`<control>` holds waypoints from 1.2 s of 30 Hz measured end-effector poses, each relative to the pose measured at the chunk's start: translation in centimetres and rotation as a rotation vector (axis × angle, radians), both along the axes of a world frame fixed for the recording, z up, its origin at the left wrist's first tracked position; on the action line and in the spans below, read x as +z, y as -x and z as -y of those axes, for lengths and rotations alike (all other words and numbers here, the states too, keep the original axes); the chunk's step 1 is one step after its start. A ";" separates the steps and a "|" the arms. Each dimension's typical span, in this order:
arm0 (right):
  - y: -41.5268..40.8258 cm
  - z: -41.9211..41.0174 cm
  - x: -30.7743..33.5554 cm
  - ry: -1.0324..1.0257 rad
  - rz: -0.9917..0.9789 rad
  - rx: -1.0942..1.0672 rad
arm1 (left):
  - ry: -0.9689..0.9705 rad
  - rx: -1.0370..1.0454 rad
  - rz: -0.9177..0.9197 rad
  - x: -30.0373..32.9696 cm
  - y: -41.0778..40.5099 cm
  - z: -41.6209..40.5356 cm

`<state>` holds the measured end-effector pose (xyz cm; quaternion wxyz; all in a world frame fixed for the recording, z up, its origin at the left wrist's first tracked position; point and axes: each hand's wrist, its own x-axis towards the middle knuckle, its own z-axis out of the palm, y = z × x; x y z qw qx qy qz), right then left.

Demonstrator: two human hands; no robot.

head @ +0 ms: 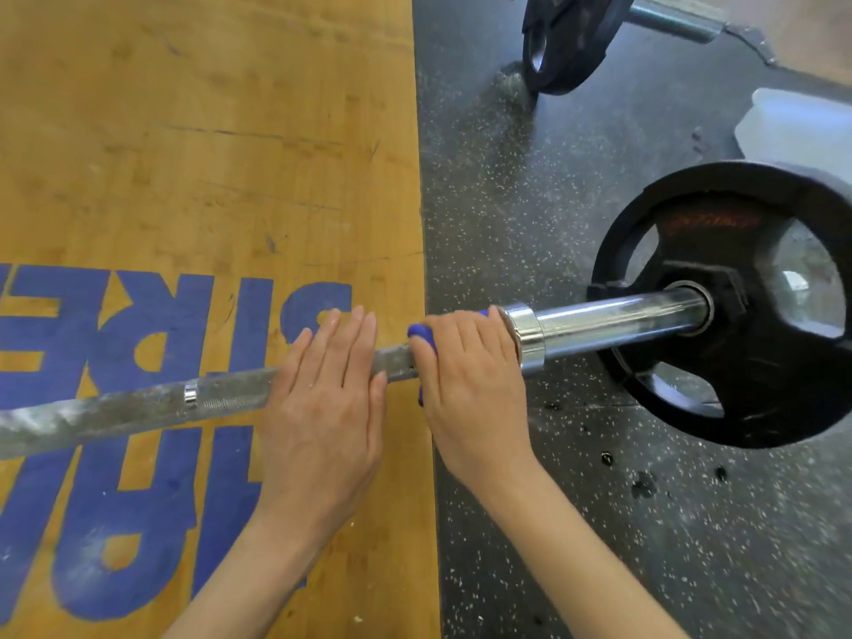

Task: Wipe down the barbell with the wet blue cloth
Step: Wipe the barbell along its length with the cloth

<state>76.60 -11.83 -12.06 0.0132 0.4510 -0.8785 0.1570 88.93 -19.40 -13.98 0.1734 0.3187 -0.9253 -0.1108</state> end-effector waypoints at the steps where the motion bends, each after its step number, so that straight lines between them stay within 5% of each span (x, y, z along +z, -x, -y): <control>1: -0.5 -0.5 0.4 0.044 -0.015 -0.024 | 0.002 -0.003 0.003 0.0 -0.2 -0.3; 7: 1.5 1.7 3.9 -0.551 -0.016 0.239 | 0.055 -0.027 0.033 -0.3 -1.4 -2.3; 12: -2.8 -4.0 1.3 -0.025 0.039 -0.018 | 0.042 -0.031 0.060 -0.2 -2.5 -3.7; 17: -0.2 0.1 3.9 -0.637 0.070 0.154 | 0.008 -0.064 0.074 0.6 -3.4 -5.1; 19: -0.9 -1.4 3.3 -0.565 -0.001 0.182 | -0.041 -0.074 0.046 1.1 -4.0 -5.4; 22: -4.3 -6.6 2.0 -0.067 0.011 0.015 | -0.086 -0.045 0.026 1.8 -4.9 -5.3; 24: -4.8 -7.6 1.2 -0.093 -0.010 0.000 | -0.084 -0.014 0.053 1.8 -5.2 -5.0; 27: -3.1 -4.4 2.5 -0.463 -0.013 0.098 | -0.065 0.000 0.115 1.5 -5.3 -5.1; 29: -2.6 -4.2 2.6 -0.537 -0.067 0.205 | -0.028 -0.028 0.148 1.2 -5.5 -5.8; 33: -6.2 -10.0 1.2 -0.053 0.044 -0.010 | -0.018 -0.046 0.163 1.0 -6.4 -6.9; 36: -6.7 -10.3 0.8 -0.057 0.041 -0.007 | -0.009 -0.063 0.174 1.1 -6.9 -7.7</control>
